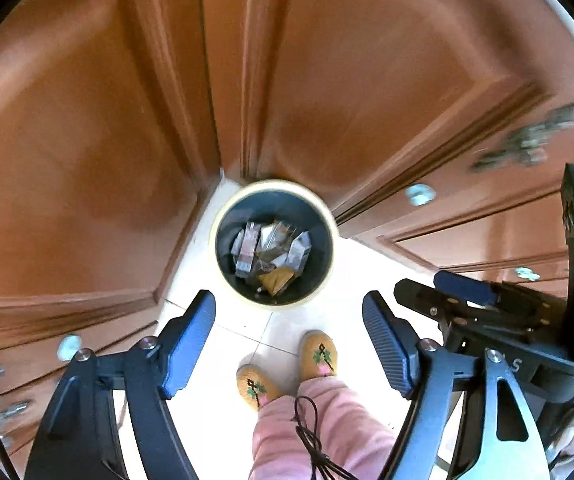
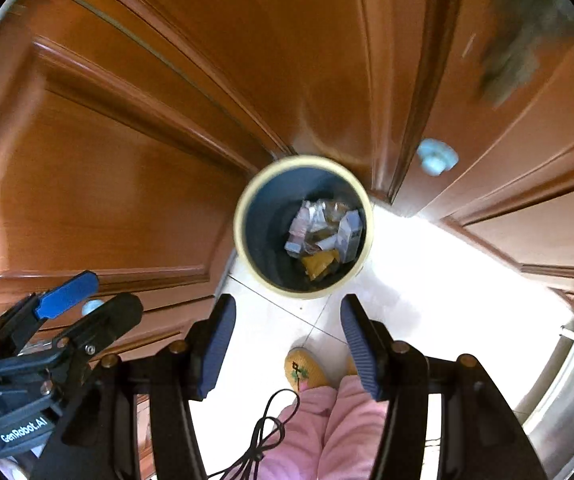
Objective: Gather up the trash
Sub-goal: 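Raise both tools back to the remaining trash in the counter corner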
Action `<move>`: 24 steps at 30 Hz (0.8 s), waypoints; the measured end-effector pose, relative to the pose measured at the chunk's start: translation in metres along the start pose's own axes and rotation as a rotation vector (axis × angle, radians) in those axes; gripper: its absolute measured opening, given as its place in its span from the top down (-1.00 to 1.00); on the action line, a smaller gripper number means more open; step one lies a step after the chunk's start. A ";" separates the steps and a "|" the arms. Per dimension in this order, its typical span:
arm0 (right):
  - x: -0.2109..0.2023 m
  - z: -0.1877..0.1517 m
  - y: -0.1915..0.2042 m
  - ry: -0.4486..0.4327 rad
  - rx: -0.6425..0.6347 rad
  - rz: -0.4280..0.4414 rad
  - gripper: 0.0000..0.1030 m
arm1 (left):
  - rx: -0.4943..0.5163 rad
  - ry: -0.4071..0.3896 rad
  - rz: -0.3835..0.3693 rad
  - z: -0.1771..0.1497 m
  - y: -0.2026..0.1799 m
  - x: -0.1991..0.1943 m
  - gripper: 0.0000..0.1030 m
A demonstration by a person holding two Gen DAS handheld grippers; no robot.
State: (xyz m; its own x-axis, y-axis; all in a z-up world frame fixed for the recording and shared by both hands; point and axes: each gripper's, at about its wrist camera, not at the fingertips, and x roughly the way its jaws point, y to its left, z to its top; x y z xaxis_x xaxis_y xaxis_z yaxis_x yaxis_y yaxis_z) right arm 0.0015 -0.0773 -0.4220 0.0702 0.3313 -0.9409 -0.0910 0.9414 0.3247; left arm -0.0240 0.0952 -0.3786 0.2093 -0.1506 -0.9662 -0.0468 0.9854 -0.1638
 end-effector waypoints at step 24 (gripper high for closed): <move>-0.382 0.028 0.079 -0.614 -0.054 0.038 -0.06 | 0.409 -0.763 0.217 0.060 -0.101 -0.394 -0.80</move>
State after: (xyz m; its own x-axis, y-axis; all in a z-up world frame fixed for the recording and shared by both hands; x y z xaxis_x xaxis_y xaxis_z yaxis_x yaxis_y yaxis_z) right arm -0.0048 -0.1276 -0.0337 0.6239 0.3553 -0.6960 -0.1540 0.9291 0.3362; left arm -0.0435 0.0600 0.0308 0.8362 -0.0073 -0.5484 0.1606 0.9593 0.2321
